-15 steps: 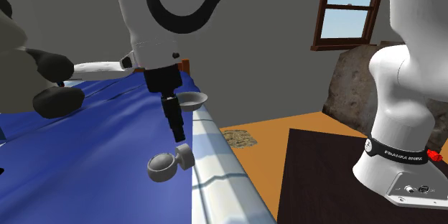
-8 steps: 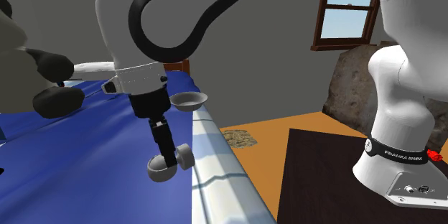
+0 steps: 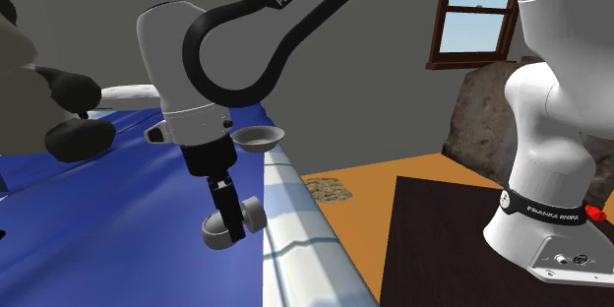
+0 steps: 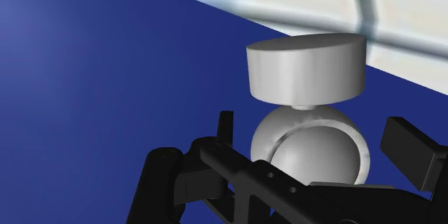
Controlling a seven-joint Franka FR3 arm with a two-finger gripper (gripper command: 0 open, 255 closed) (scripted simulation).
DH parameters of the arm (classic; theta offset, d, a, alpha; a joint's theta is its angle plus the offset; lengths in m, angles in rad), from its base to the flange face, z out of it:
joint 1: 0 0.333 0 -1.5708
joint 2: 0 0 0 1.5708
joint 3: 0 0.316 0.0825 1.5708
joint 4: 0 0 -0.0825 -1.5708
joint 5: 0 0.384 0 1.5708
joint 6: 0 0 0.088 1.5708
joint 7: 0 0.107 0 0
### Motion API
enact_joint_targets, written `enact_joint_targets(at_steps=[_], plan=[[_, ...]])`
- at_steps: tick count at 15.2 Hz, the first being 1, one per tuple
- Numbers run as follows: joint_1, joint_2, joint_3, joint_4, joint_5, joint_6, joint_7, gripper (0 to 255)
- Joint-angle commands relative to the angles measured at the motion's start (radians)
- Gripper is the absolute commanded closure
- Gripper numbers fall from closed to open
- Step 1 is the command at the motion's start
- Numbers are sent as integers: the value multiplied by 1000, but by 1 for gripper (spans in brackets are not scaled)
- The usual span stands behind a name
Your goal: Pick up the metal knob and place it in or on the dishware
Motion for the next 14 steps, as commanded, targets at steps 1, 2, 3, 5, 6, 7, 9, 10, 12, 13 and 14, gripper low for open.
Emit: enact_joint_targets(at_steps=[1, 2, 3, 5, 6, 7, 9, 10, 12, 13, 14], plan=[[0, 0, 0, 0, 0, 1, 0, 0], [0, 0, 0, 0, 0, 1, 0, 0], [0, 0, 0, 0, 0, 1, 0, 0], [0, 0, 0, 0, 0, 1, 0, 255], [0, 0, 0, 0, 0, 1, 0, 255], [0, 0, 0, 0, 0, 1, 0, 255], [0, 0, 0, -1, 0, 1, 0, 255], [0, 0, 0, -1, 0, 1, 0, 255], [0, 0, 0, -1, 0, 1, 0, 255], [0, 0, 0, 0, 0, 1, 0, 255], [0, -7, 0, 3, 1, -10, 0, 255]])
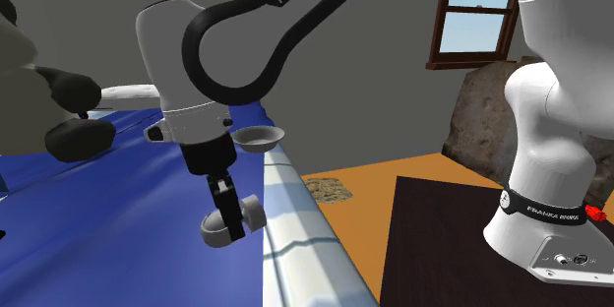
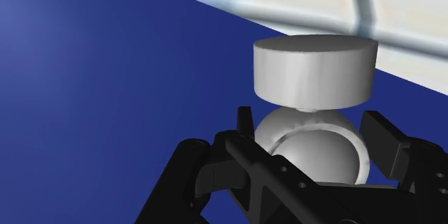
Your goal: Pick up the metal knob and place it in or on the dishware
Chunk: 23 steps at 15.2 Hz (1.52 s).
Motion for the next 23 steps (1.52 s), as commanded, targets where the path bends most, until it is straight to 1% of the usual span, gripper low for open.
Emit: enact_joint_targets(at_steps=[1, 13, 22, 23], plan=[[-1, -11, 0, 4, 1, -15, 0, 255], [-3, -87, 4, 61, 7, -148, 0, 255], [-4, -126, 5, 124, 10, -250, 1, 255], [-18, -127, -3, 123, 10, -250, -20, 255]])
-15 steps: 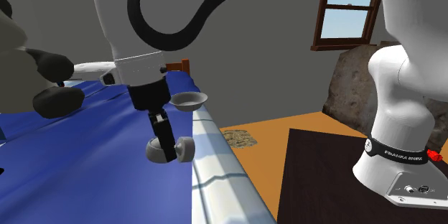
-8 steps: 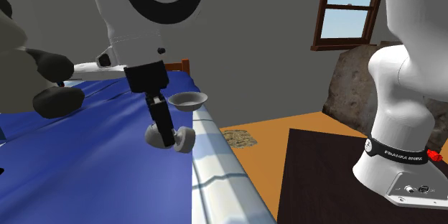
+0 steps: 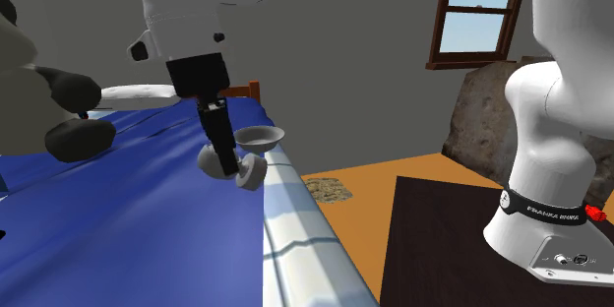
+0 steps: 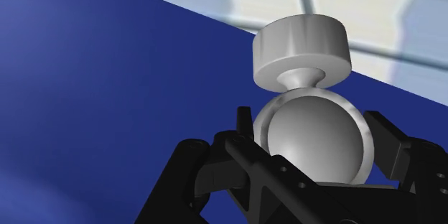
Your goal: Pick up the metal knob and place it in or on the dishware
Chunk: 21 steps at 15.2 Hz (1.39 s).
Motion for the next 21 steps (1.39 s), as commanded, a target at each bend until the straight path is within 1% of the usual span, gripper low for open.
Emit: enact_joint_targets(at_steps=[1, 6, 11, 16, 21], plan=[[-21, -4, -12, 0, -1, -5, -32, 255], [-89, 6, -50, 17, -7, -13, -136, 255], [-157, 39, -87, 66, -13, -31, -237, 255], [-224, 94, -121, 150, -16, -59, -336, 255], [-294, 174, -150, 275, -16, -101, -432, 255]])
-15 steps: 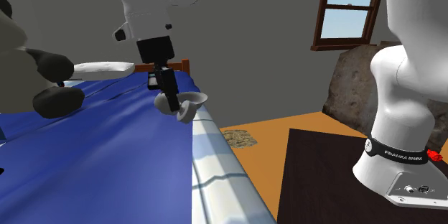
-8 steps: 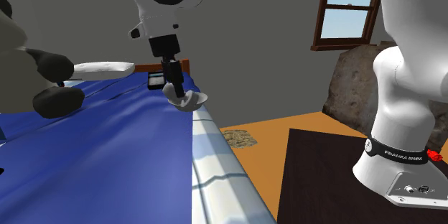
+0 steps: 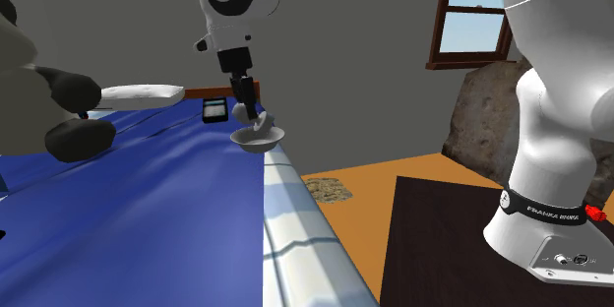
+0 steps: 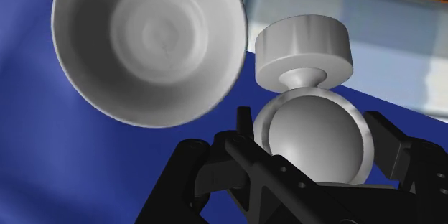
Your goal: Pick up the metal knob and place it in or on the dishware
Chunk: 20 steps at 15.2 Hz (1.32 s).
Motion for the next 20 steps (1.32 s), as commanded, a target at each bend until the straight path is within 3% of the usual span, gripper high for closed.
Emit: enact_joint_targets(at_steps=[1, 8, 20], plan=[[-29, 28, -11, 45, 0, -16, -39, 255], [-132, 212, -39, 345, 8, -128, -161, 255], [-130, 232, -37, 216, 8, 20, -157, 255]])
